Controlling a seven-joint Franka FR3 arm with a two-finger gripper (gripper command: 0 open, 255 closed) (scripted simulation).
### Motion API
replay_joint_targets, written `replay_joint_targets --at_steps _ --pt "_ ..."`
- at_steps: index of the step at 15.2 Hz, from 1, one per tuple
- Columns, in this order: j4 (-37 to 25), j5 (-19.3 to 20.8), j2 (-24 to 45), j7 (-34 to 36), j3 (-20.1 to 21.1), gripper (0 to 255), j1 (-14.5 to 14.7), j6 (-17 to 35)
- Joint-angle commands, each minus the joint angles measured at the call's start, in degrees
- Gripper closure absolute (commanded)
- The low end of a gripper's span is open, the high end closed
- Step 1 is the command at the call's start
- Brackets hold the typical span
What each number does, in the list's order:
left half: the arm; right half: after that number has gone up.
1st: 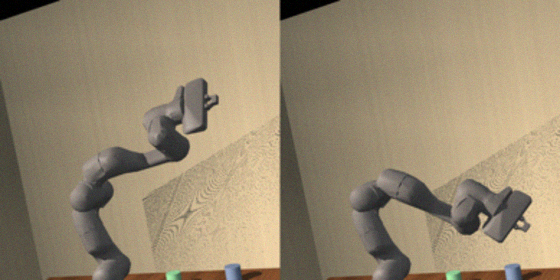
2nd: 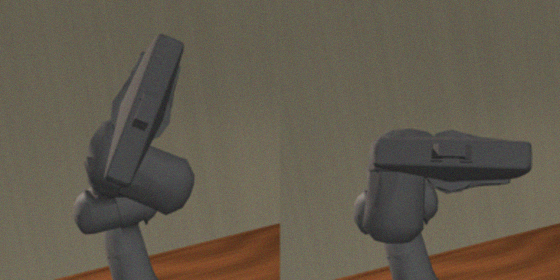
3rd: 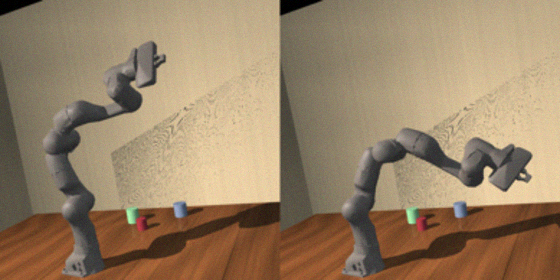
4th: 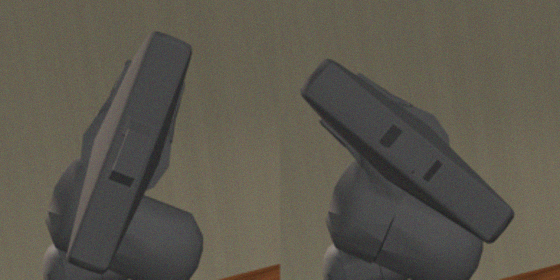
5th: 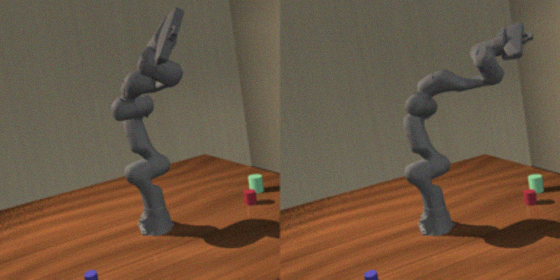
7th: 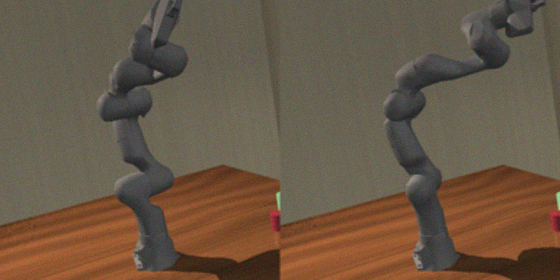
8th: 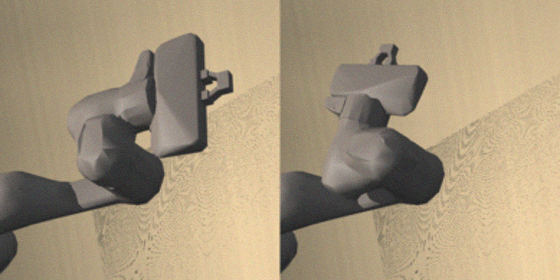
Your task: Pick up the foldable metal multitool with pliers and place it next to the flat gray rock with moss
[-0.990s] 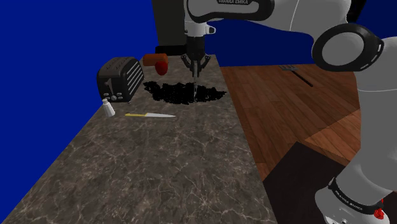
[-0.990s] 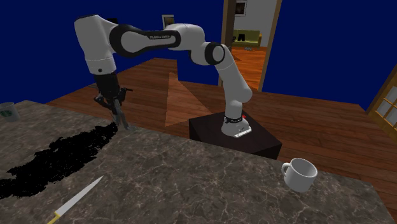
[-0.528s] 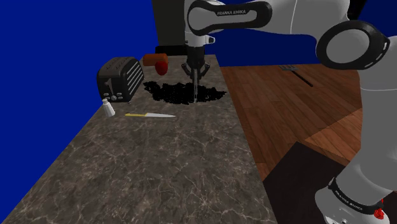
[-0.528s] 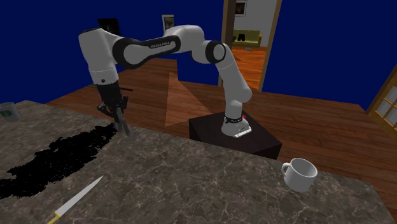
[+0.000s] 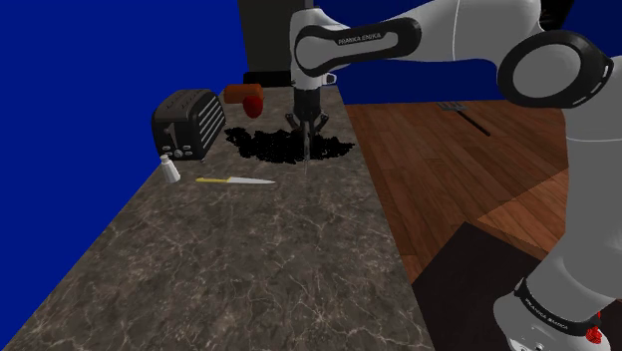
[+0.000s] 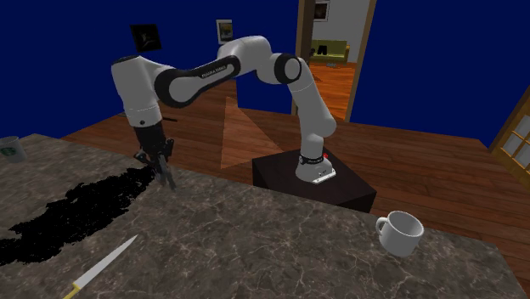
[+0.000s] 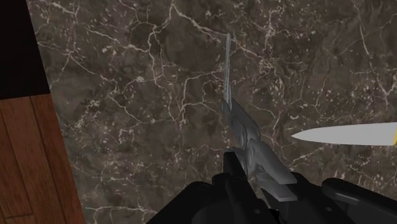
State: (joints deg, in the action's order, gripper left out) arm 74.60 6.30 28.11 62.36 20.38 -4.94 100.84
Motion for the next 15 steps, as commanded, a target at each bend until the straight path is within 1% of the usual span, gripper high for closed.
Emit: replay_joint_targets --at_steps 1,15 --pt "1.73 -0.02 -0.14 -0.06 -0.03 255 -0.21 1.61" --pt "9.98 0.67 1.6 0.15 -0.51 255 -0.6 11.47"
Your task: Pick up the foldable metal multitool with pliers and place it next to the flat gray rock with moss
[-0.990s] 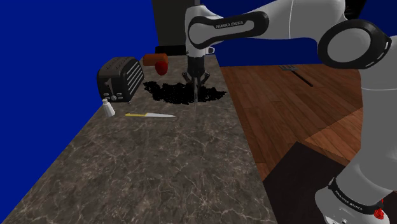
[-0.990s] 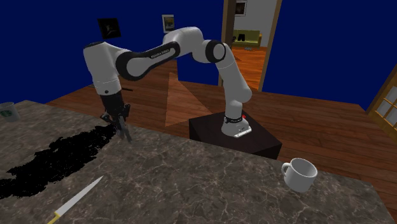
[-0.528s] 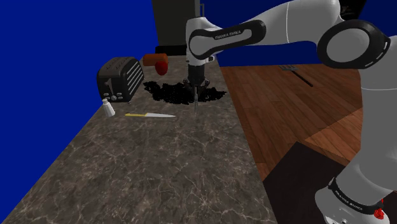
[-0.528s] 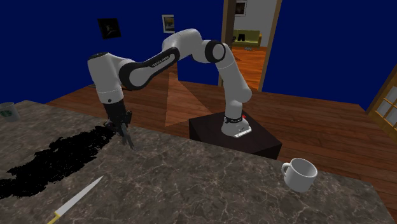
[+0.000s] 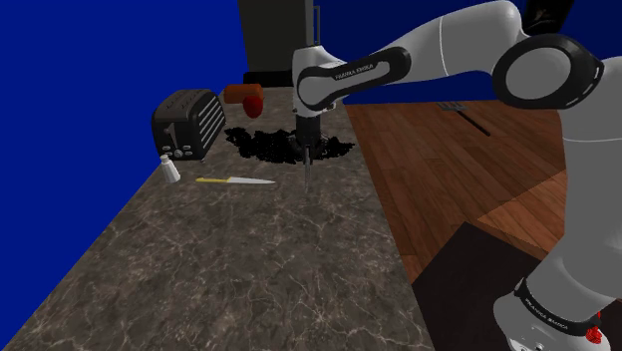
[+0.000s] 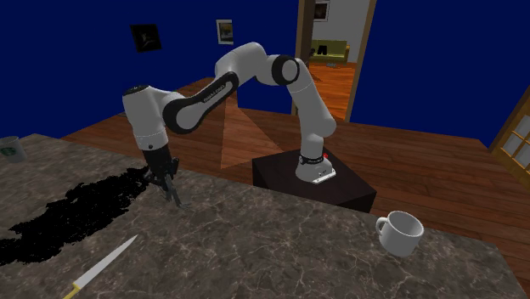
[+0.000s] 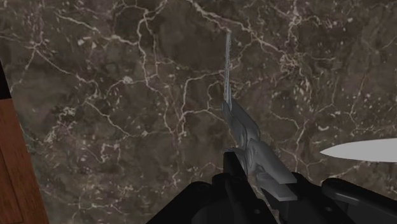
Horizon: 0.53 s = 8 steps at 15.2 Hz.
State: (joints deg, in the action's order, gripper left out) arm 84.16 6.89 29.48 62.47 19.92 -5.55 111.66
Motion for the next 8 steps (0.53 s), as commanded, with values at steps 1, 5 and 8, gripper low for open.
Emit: replay_joint_targets --at_steps 1,5,8 --pt "0.86 0.17 0.45 0.07 -0.1 255 0.02 1.32" --pt "2.49 0.52 1.44 0.2 -0.31 255 0.05 3.88" --pt "2.68 0.57 1.57 0.22 -0.34 255 0.06 4.2"
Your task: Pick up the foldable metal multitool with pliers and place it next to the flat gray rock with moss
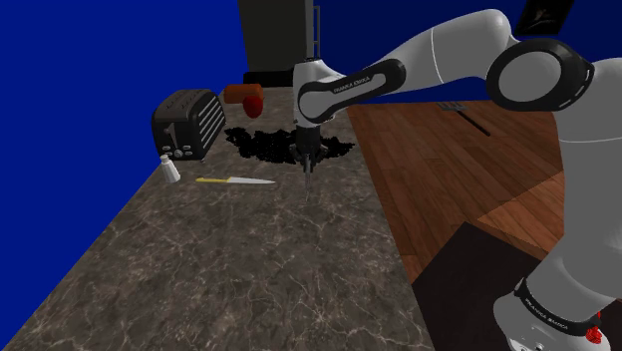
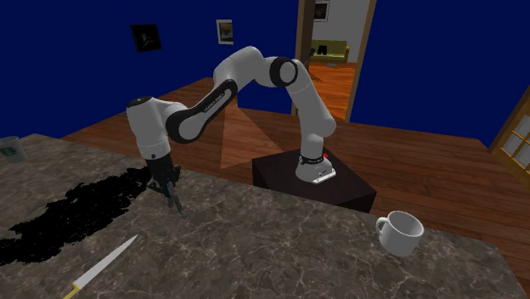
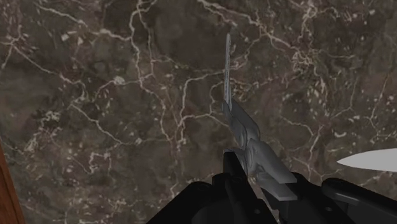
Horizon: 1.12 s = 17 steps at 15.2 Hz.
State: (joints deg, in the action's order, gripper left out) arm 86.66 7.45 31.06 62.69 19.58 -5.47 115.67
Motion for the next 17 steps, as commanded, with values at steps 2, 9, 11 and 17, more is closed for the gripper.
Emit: replay_joint_targets --at_steps 2,9,11,17 --pt "0.18 0.01 -0.02 0.0 0.0 255 -0.02 0.19" --pt "0.17 0.01 -0.01 0.0 0.0 0 -0.02 0.19" --pt "0.17 0.01 -0.01 0.0 0.0 0 -0.02 0.19" --pt "-4.14 -0.77 -2.04 -0.52 0.4 0 -0.2 -6.06"
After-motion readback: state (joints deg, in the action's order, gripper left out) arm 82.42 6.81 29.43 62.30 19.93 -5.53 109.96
